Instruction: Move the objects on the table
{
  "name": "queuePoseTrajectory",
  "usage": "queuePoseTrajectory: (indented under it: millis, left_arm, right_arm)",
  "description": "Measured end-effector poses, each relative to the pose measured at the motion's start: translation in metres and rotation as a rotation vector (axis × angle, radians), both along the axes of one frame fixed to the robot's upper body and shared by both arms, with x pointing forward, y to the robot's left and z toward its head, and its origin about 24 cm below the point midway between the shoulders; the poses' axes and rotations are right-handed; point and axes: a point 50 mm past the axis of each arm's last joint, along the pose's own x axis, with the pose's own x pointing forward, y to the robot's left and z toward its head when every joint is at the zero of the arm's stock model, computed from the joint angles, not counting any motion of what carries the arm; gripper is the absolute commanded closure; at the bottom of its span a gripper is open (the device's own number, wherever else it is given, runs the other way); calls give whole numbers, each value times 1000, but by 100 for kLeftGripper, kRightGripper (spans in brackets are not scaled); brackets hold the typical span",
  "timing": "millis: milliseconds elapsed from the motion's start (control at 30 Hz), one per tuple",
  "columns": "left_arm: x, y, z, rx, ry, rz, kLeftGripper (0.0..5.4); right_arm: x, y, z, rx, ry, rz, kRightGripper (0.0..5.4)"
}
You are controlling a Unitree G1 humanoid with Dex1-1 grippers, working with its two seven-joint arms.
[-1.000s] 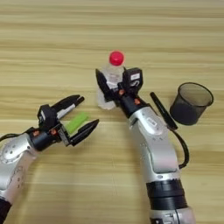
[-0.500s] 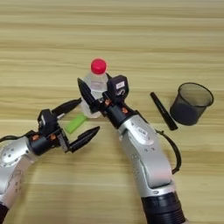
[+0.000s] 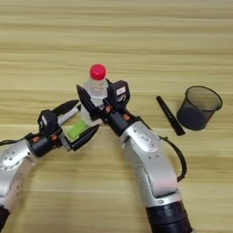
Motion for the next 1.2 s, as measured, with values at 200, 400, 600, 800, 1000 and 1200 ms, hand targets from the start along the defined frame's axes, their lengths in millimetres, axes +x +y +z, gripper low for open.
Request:
queuePoseTrajectory:
  millis: [200,400,600,800,1000,1200]
  left_arm:
    - [3,-2,-1,66,-47,23,0]
    - [2,-4,-5,128,-84,40,0]
    - [3,-3,-6,142,-95,47,0]
    - [11,1,-12,165,-74,101,27]
    - [13,2,-17,177,-52,101,113]
    - [13,2,-18,174,-52,94,185]
  right_arm:
    - [-2,10,-9,-8,38,38,214]
    - [-2,15,-14,-12,58,52,214]
    - [-2,17,-20,-18,77,54,214]
    - [-4,22,-15,-9,53,72,214]
    - [-6,25,-13,-5,44,84,214]
    - [-6,27,-12,-2,41,83,214]
